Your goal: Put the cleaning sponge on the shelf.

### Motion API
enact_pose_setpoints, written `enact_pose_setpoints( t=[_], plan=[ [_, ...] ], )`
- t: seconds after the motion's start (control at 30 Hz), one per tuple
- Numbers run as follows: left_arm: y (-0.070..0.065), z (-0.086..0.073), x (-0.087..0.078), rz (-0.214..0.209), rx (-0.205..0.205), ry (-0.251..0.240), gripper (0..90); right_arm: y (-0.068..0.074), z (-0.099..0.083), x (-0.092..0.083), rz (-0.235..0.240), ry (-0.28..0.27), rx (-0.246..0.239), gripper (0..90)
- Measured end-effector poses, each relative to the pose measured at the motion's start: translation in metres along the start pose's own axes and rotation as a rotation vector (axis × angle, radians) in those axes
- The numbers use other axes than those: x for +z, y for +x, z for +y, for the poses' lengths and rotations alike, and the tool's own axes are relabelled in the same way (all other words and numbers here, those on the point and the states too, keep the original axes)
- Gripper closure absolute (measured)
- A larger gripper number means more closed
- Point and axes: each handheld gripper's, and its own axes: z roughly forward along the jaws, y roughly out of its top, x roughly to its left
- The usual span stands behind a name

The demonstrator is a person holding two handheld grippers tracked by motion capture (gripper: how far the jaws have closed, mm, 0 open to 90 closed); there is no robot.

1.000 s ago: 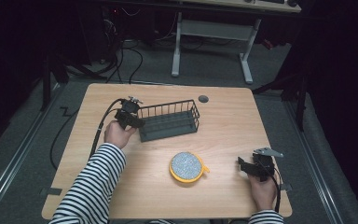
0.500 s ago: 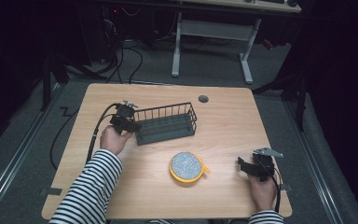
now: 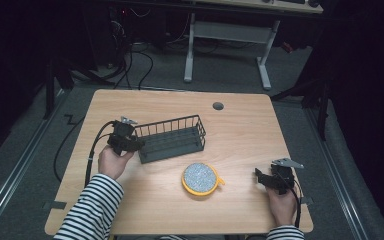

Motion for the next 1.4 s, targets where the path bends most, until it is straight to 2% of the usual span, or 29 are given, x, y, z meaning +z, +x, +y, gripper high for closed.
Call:
enact_pose_setpoints(
  t=[0.17, 0.47, 0.73, 0.93, 1.0, 1.17, 1.3, 1.4],
  plan=[
    [0.001, -0.013, -0.009, -0.004, -0.020, -0.024, 58.0, 0.000, 0.000, 0.000, 0.000, 0.000, 0.000, 31.5],
    [-0.001, -0.028, -0.018, -0.013, -0.032, -0.039, 57.6, 0.001, 0.000, 0.000, -0.001, 0.002, 0.000, 31.5],
    [-0.006, -0.036, -0.020, -0.023, -0.030, -0.023, 57.2, 0.001, 0.000, 0.000, -0.001, 0.002, -0.001, 31.4],
    [-0.006, -0.038, -0.020, -0.031, -0.042, -0.029, 56.6, 0.001, 0.000, 0.000, -0.002, 0.002, -0.001, 31.4],
    [-0.005, -0.038, -0.020, -0.026, -0.043, -0.029, 53.4, 0.001, 0.000, 0.000, -0.002, 0.002, -0.003, 31.4],
    [-0.001, -0.037, -0.023, -0.025, -0.076, -0.065, 36.8, 0.001, 0.000, 0.000, -0.002, 0.002, -0.002, 31.4],
    [0.001, -0.037, -0.029, -0.045, -0.088, -0.105, 34.2, 0.001, 0.000, 0.000, -0.002, 0.002, -0.002, 31.4],
    [0.004, -0.038, -0.033, -0.043, -0.093, -0.119, 34.0, 0.001, 0.000, 0.000, -0.002, 0.002, -0.003, 31.4]
  ],
)
